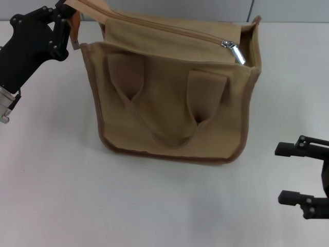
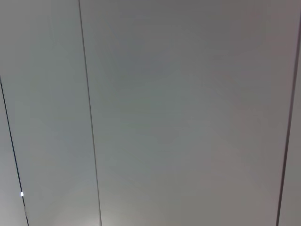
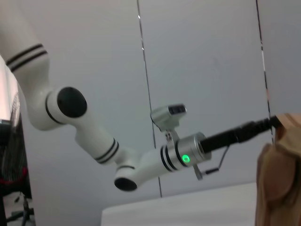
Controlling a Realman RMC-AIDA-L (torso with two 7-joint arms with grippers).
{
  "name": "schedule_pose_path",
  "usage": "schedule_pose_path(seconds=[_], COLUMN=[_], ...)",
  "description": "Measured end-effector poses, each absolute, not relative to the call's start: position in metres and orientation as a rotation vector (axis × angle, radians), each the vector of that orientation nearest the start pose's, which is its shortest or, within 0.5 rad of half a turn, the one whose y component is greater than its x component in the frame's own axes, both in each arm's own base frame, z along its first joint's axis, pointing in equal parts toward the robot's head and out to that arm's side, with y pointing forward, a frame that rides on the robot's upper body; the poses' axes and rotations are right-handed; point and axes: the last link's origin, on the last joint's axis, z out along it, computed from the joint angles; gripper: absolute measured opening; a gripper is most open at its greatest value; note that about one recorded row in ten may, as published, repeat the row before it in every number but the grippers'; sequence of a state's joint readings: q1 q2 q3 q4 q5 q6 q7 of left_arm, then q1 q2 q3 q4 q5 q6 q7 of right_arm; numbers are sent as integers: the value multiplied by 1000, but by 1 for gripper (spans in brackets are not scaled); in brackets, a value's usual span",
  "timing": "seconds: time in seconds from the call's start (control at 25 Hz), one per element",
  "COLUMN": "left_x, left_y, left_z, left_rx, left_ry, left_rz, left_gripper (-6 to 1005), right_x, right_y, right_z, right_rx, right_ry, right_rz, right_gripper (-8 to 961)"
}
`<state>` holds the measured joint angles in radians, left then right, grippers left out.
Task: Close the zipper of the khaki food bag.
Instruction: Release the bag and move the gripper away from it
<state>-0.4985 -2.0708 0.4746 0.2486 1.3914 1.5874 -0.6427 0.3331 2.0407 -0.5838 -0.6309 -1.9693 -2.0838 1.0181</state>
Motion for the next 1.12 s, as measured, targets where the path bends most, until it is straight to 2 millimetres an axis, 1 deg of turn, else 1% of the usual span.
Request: schedule_pose_path(seconds=[0.2, 0.64, 0.76, 0.88, 1.0, 1.12], left_x=[-273, -276, -278, -279, -280, -279], left_y=[331, 327, 326, 326, 326, 325], left_z=[27, 29, 31, 36, 49, 63], left_rx=[-1950, -1934, -1929, -1947, -2034, -2162], left_ry=[-228, -242, -252, -279, -294, -316], left_rz=[-1126, -1140, -1142, -1154, -1140, -1080], left_gripper=[83, 85, 176, 268, 336, 405], right_x=[283, 283, 282, 282, 282, 282], right_y=[225, 226, 226, 226, 226, 227], right_z=[32, 32, 32, 32, 32, 32], right_rx=[-2826, -2827, -2829, -2828, -2827, -2826], right_ry=[213, 219, 217, 218, 219, 218], right_rz=[1109, 1113, 1114, 1115, 1115, 1112], right_gripper=[770, 770, 770, 770, 770, 770])
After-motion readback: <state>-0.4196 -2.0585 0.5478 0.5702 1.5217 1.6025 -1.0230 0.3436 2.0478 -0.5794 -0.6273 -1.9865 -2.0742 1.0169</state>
